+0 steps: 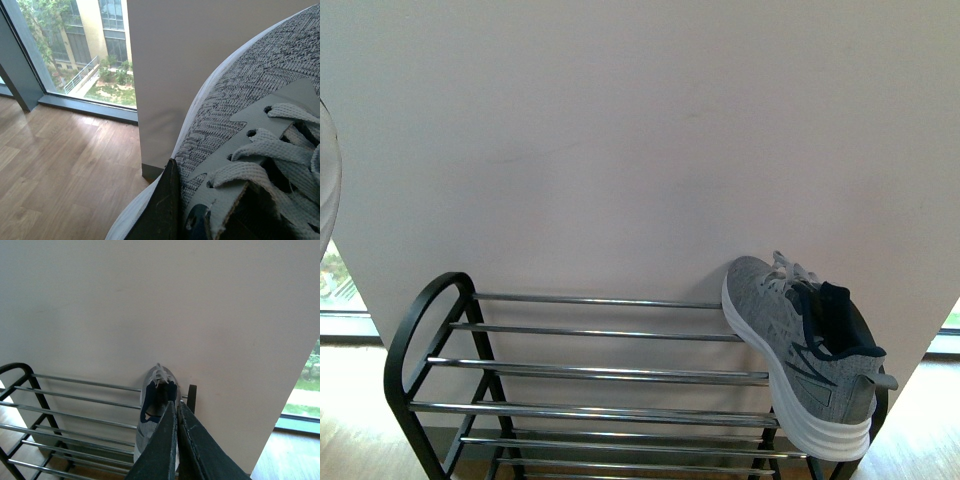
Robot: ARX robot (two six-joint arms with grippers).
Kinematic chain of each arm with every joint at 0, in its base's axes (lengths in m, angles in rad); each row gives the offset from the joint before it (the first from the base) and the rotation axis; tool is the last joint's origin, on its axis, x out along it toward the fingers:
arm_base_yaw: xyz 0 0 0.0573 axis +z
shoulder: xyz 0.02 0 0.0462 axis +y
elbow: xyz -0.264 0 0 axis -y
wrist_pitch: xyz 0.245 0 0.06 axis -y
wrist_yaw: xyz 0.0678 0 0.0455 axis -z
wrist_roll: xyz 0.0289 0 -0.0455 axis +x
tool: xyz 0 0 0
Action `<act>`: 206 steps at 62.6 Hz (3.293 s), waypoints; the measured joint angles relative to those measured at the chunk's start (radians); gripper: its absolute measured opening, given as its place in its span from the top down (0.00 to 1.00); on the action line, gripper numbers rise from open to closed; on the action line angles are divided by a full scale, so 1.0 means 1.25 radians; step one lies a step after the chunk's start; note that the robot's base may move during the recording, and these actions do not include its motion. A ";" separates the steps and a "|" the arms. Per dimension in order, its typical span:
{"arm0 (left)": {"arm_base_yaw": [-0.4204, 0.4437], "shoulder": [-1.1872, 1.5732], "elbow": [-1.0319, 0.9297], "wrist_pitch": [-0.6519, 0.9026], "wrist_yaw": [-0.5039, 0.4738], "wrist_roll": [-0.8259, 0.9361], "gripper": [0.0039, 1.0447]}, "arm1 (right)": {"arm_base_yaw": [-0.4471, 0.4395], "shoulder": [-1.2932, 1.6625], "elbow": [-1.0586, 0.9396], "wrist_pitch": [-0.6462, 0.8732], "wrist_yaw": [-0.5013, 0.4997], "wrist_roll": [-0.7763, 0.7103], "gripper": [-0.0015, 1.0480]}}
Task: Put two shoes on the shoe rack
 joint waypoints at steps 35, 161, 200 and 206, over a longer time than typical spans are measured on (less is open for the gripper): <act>0.000 0.000 0.000 0.000 0.000 0.000 0.99 | 0.000 -0.187 0.000 -0.214 0.000 0.000 0.98; -0.117 1.170 0.526 0.289 0.366 -0.674 0.99 | 0.000 -0.229 0.000 -0.233 0.000 0.000 0.09; 0.024 1.161 0.485 0.258 0.584 -0.595 0.99 | 0.000 -0.229 0.000 -0.233 0.000 0.000 0.09; 0.023 1.177 0.486 0.280 0.603 -0.594 0.99 | 0.000 -0.229 0.000 -0.233 0.000 0.000 0.09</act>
